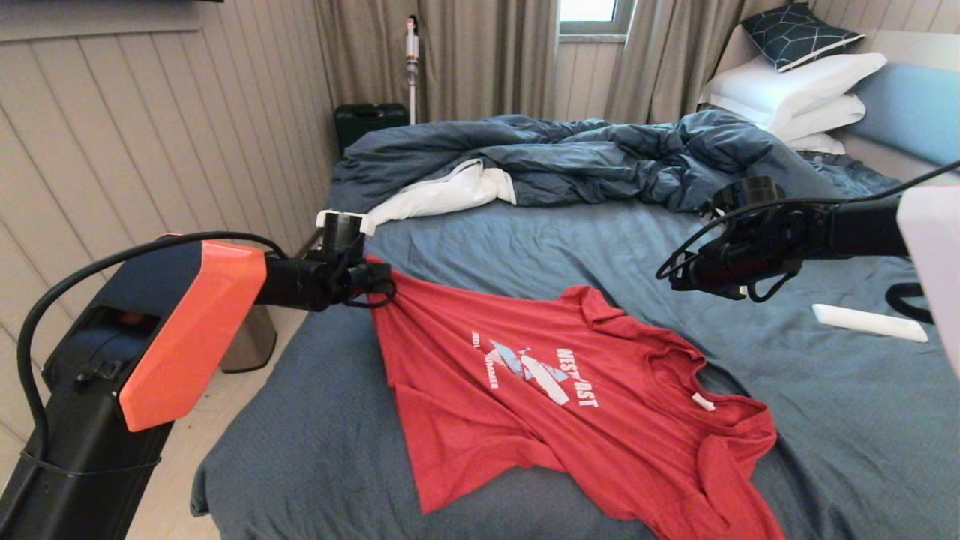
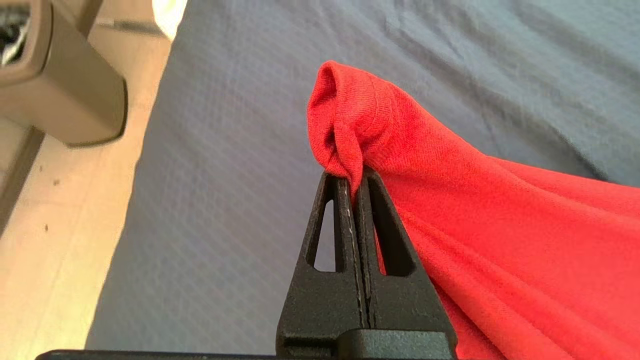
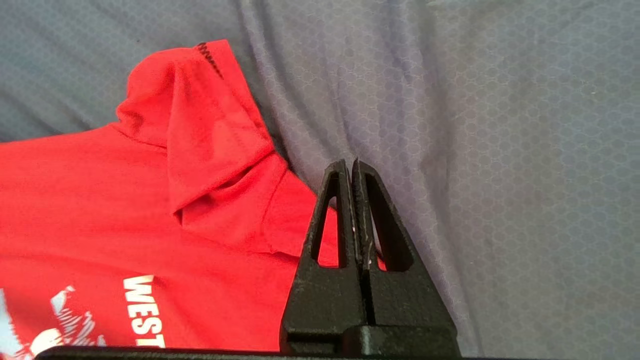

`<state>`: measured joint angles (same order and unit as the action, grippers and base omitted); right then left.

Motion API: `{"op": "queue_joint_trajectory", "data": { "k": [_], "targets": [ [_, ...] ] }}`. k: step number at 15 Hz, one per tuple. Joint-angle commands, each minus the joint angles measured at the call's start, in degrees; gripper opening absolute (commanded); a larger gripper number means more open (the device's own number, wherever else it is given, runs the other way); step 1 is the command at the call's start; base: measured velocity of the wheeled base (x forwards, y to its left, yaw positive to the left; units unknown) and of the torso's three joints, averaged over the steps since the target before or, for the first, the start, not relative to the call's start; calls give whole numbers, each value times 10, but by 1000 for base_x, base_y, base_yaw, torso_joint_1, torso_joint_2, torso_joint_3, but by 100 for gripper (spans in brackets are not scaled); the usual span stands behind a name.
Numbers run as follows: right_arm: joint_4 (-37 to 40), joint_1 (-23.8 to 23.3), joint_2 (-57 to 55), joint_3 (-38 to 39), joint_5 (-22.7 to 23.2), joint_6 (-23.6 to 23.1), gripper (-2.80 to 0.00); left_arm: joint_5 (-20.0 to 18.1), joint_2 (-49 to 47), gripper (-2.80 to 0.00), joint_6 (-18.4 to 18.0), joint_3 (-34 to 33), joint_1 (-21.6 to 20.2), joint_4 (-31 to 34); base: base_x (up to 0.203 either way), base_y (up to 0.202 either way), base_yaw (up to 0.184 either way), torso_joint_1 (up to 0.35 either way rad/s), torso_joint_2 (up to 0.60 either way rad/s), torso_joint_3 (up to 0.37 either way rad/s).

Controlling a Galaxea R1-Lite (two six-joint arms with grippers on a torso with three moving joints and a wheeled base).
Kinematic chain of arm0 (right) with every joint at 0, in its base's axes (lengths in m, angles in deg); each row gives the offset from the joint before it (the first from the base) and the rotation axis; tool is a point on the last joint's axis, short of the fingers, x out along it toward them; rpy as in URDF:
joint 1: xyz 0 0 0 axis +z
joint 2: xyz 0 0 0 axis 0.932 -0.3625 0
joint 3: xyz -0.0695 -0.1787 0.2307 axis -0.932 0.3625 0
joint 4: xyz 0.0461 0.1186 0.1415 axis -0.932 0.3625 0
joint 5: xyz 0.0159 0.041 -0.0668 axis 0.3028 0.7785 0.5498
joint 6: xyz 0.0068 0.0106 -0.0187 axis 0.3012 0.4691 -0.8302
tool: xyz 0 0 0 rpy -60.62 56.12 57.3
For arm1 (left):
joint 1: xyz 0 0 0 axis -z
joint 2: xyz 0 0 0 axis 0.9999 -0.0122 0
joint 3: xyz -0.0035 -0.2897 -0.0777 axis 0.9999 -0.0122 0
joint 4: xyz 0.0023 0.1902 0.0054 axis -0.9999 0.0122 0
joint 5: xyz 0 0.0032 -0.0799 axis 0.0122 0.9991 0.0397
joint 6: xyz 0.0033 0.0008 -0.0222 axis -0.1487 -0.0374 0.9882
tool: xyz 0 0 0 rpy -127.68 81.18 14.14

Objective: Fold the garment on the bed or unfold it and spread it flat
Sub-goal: Unford the red T-shirt

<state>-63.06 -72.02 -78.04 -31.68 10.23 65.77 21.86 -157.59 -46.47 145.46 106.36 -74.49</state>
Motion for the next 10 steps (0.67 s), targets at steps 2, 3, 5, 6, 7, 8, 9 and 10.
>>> {"op": "queue_joint_trajectory", "data": {
  "k": [2, 3, 5, 6, 7, 8, 9, 10],
  "targets": [
    [1, 0, 1, 1, 1, 1, -280, 0, -9, -280, -5, 1, -9, -31, 0, 0, 0, 0, 0, 0],
    [1, 0, 1, 1, 1, 1, -280, 0, -12, -280, -13, 1, -11, -39, 0, 0, 0, 0, 0, 0],
    [1, 1, 0, 1, 1, 1, -280, 5, -14, -280, -19, 0, -11, -39, 0, 0, 0, 0, 0, 0],
    [1, 0, 0, 1, 1, 0, -280, 11, -15, -280, -22, 0, -11, -37, 0, 0, 0, 0, 0, 0],
    [1, 0, 0, 1, 0, 0, -280, 18, -16, -280, -22, 0, -11, -37, 0, 0, 0, 0, 0, 0],
    [1, 1, 0, 1, 0, 1, -280, 24, -18, -280, -23, 0, -11, -36, 0, 0, 0, 0, 0, 0],
    [1, 1, -1, 1, 0, 1, -280, 26, -19, -280, -24, 0, -11, -34, 0, 0, 0, 0, 0, 0],
    [1, 0, -1, 0, 0, 1, -280, 26, -21, 0, -27, 0, -11, -33, 0, 0, 0, 0, 0, 0]
  ]
}}
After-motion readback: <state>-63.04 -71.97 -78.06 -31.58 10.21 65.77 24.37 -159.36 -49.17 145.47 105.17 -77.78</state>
